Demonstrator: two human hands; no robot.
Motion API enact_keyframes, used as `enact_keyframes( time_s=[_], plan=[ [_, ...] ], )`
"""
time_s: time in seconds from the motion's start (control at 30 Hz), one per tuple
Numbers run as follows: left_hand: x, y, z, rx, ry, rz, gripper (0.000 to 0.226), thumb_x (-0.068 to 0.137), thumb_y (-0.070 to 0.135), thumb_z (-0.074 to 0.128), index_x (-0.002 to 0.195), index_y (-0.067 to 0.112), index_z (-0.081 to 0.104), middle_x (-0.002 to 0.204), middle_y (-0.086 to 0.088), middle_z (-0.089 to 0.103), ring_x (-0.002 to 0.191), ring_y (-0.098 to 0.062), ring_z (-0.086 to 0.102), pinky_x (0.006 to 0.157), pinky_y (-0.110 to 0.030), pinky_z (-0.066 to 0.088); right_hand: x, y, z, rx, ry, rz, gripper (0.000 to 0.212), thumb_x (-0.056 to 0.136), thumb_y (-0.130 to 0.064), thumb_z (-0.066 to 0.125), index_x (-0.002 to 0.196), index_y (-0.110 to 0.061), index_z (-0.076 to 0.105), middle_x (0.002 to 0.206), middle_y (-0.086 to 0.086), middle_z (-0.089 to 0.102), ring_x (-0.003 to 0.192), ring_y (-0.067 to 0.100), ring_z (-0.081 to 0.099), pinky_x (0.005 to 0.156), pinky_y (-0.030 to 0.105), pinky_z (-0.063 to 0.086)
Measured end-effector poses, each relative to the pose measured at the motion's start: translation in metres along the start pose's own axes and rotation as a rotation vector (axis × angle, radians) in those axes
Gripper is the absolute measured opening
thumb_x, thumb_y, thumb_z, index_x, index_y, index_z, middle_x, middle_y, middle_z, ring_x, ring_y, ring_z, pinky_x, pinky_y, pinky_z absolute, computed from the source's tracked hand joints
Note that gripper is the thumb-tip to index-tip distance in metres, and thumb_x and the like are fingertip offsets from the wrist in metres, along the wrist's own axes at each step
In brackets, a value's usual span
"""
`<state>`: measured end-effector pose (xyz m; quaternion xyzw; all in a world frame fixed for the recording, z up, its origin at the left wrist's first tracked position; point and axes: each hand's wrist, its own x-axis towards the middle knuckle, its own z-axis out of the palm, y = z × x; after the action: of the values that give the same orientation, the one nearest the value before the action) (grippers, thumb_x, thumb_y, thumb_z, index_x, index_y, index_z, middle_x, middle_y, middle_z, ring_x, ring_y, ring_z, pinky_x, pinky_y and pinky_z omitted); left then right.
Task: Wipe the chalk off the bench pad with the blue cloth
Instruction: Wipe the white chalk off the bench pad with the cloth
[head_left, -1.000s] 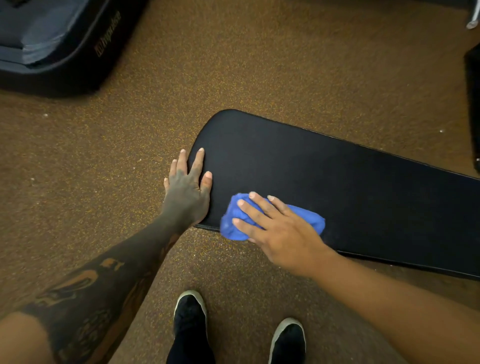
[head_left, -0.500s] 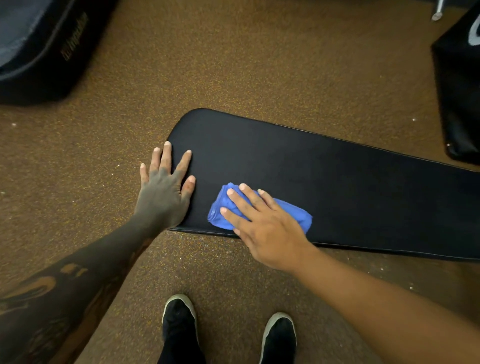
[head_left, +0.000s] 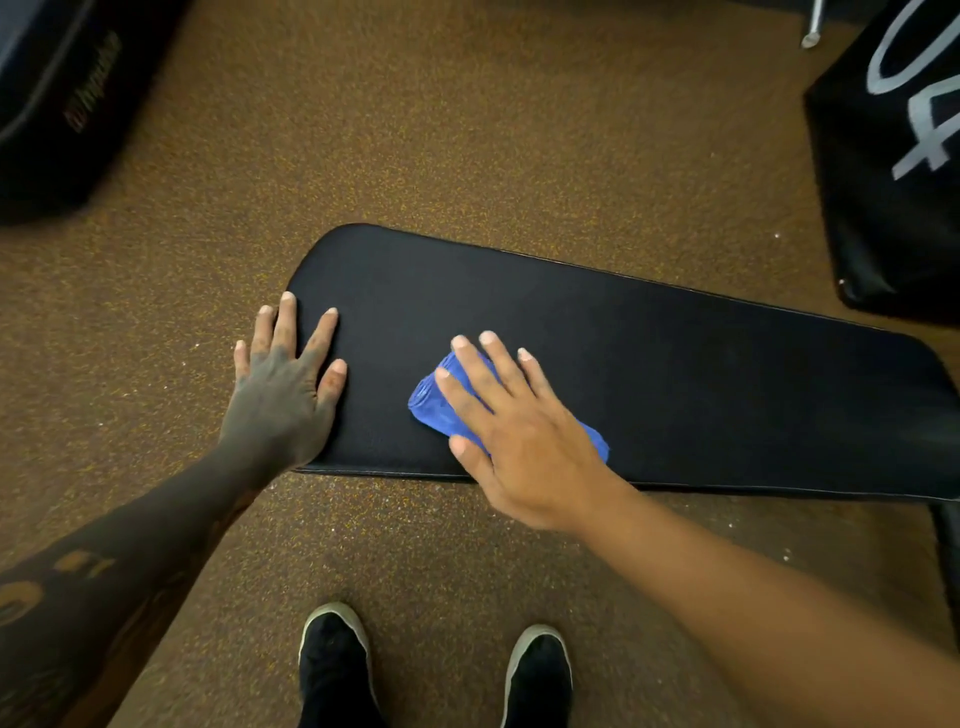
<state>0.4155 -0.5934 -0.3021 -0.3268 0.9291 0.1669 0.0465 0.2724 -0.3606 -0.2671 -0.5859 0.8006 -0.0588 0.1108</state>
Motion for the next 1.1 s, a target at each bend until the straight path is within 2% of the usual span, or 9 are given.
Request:
enact_keyframes(
  time_s=[0.1, 0.17, 0.4, 0.53, 0.7, 0.87, 0.93, 1.03, 1.1],
  plan=[
    [0.001, -0.001, 0.000, -0.014, 0.003, 0.006, 0.061, 0.102, 0.052, 0.021, 0.158, 0.030, 0.013, 0.167, -0.011, -0.005, 0.153, -0.033, -0.006, 0.119, -0.060, 0.004, 0.001, 0.018, 0.003, -0.131, -0.112, -0.217, 0.056, 0.099, -0.039, 0.029, 0.152, -0.025, 0.016, 0.161, 0.003, 0.005, 0.148, 0.025, -0.003, 0.119, 0.047, 0.011],
    [0.001, -0.001, 0.001, -0.034, -0.009, -0.003, 0.059, 0.104, 0.048, 0.027, 0.158, 0.030, 0.012, 0.167, -0.010, -0.007, 0.153, -0.033, -0.007, 0.119, -0.060, 0.004, 0.004, 0.025, 0.007, -0.122, -0.107, -0.178, 0.054, 0.099, -0.036, 0.031, 0.151, -0.026, 0.019, 0.161, 0.001, 0.007, 0.148, 0.024, 0.000, 0.118, 0.046, 0.014],
    [0.000, -0.001, -0.002, -0.051, -0.016, 0.001, 0.067, 0.097, 0.056, 0.018, 0.158, 0.030, 0.012, 0.167, -0.010, -0.006, 0.153, -0.033, -0.007, 0.119, -0.061, 0.005, -0.021, -0.022, 0.027, 0.111, 0.169, 0.662, 0.051, 0.100, -0.028, 0.027, 0.150, -0.021, 0.019, 0.161, 0.004, 0.004, 0.147, 0.025, -0.007, 0.119, 0.048, 0.011],
    [0.000, 0.000, -0.002, -0.072, -0.002, 0.011, 0.068, 0.096, 0.055, 0.020, 0.158, 0.029, 0.016, 0.167, -0.011, -0.005, 0.153, -0.034, -0.007, 0.119, -0.061, 0.004, -0.027, -0.032, 0.037, 0.044, 0.141, 0.559, 0.052, 0.099, -0.030, 0.023, 0.150, -0.021, 0.020, 0.160, 0.003, 0.010, 0.148, 0.025, -0.005, 0.118, 0.050, 0.013],
    [-0.001, -0.001, -0.001, -0.084, -0.007, 0.012, 0.068, 0.096, 0.056, 0.019, 0.158, 0.029, 0.015, 0.167, -0.010, -0.006, 0.153, -0.033, -0.009, 0.120, -0.060, 0.005, -0.025, -0.032, 0.038, 0.113, 0.275, 0.804, 0.051, 0.099, -0.027, 0.027, 0.149, -0.017, 0.025, 0.160, 0.004, 0.011, 0.148, 0.026, -0.003, 0.118, 0.048, 0.011],
    [0.000, -0.003, 0.000, -0.107, 0.003, 0.018, 0.068, 0.096, 0.055, 0.022, 0.158, 0.028, 0.017, 0.167, -0.011, -0.005, 0.153, -0.035, -0.007, 0.119, -0.062, 0.008, -0.018, -0.064, 0.051, 0.057, 0.181, 0.370, 0.054, 0.093, -0.018, 0.046, 0.145, -0.016, 0.033, 0.157, 0.003, 0.024, 0.147, 0.027, 0.009, 0.115, 0.051, 0.023],
    [0.001, -0.003, 0.001, -0.106, -0.001, 0.022, 0.068, 0.096, 0.055, 0.021, 0.158, 0.028, 0.017, 0.167, -0.011, -0.005, 0.153, -0.034, -0.007, 0.119, -0.062, 0.008, -0.027, -0.041, 0.049, 0.045, 0.216, 0.502, 0.053, 0.094, -0.016, 0.049, 0.145, -0.016, 0.034, 0.157, 0.004, 0.024, 0.147, 0.026, 0.009, 0.115, 0.051, 0.022],
    [0.001, -0.003, 0.002, -0.106, -0.004, 0.014, 0.068, 0.096, 0.056, 0.020, 0.158, 0.029, 0.016, 0.167, -0.010, -0.006, 0.153, -0.033, -0.008, 0.120, -0.061, 0.008, -0.031, -0.030, 0.044, 0.110, 0.299, 0.849, 0.048, 0.099, -0.023, 0.032, 0.147, -0.014, 0.028, 0.159, 0.005, 0.014, 0.147, 0.028, 0.000, 0.117, 0.047, 0.015],
    [0.000, -0.002, 0.001, -0.103, 0.006, 0.016, 0.068, 0.096, 0.055, 0.020, 0.158, 0.028, 0.017, 0.167, -0.011, -0.005, 0.153, -0.034, -0.007, 0.119, -0.061, 0.009, -0.022, -0.053, 0.046, 0.133, 0.287, 0.749, 0.051, 0.098, -0.020, 0.032, 0.147, -0.013, 0.025, 0.159, 0.005, 0.014, 0.147, 0.030, -0.002, 0.117, 0.047, 0.014]
  ],
)
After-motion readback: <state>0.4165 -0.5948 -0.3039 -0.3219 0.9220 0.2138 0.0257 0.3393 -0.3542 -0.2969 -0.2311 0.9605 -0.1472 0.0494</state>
